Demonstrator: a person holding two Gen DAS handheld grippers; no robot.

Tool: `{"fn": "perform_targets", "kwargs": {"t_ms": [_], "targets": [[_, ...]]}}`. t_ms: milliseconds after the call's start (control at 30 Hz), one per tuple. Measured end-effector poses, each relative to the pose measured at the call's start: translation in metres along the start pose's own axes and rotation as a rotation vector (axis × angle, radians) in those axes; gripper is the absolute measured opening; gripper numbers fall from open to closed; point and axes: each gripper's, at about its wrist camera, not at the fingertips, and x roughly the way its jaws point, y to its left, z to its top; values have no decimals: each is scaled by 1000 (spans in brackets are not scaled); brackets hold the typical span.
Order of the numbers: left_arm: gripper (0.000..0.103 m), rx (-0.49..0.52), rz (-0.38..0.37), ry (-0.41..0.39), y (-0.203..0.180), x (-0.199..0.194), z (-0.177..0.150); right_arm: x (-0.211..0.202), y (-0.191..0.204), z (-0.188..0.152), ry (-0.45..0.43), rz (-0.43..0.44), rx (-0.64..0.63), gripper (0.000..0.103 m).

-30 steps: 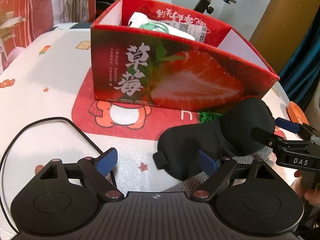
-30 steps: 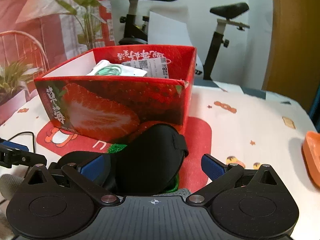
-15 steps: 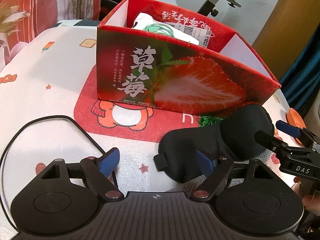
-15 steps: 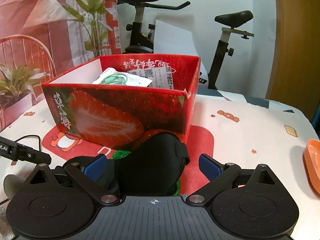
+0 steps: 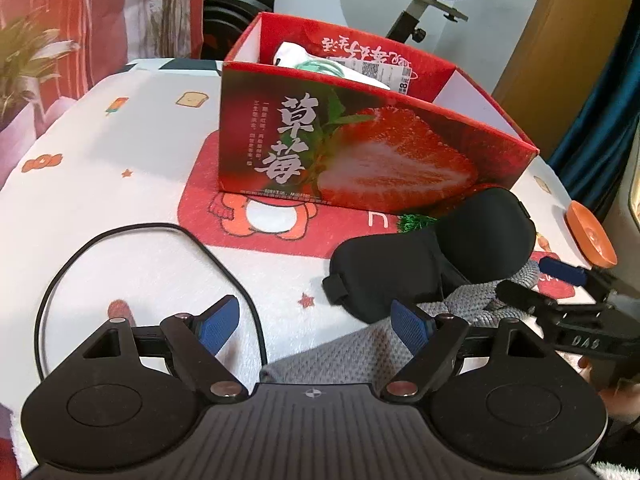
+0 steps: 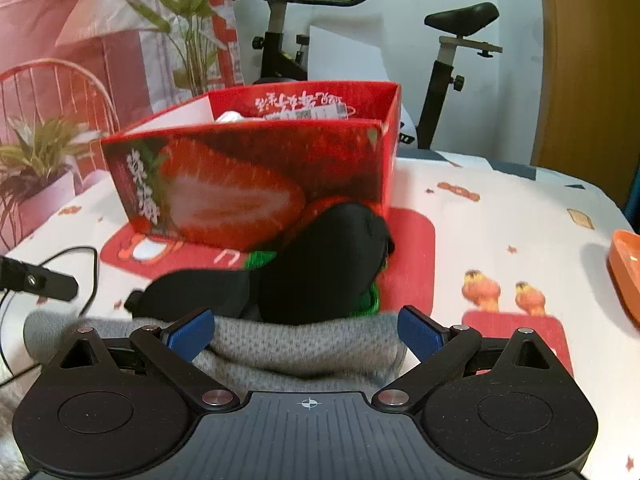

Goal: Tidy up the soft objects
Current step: 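Move both grippers onto the grey knit cloth beside the eye mask, then close both grippers on the grey knit cloth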

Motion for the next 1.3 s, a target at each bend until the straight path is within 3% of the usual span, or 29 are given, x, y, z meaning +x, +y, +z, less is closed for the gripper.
{"fn": "perform_targets", "kwargs": {"t_ms": [233, 400, 700, 767, 800, 867, 1000, 1300], "targets": [[85, -37, -16, -29, 3, -10, -19, 11, -4, -21, 46, 27, 48, 91], [86, -45, -36, -39, 3, -19, -25, 8, -3, -23, 29, 27, 50, 89], [89, 69, -49, 56, -15, -1, -33, 10, -3, -23, 39, 24, 44, 89], [82, 76, -18, 67, -15, 5, -34, 11, -3, -23, 39, 23, 41, 89], [68, 70, -3, 65, -13, 8, -33, 11, -2, -23, 40, 22, 39, 89], [51, 37, 21, 62, -5, 10, -31, 12, -2, -22, 40, 22, 34, 89], [44, -30, 32, 38, 10, 14, -25, 11, -2, -22, 36, 23, 29, 89], [43, -55, 72, 19, 23, 33, -13, 0, 1, -16, -50, -65, -4, 95]]}}
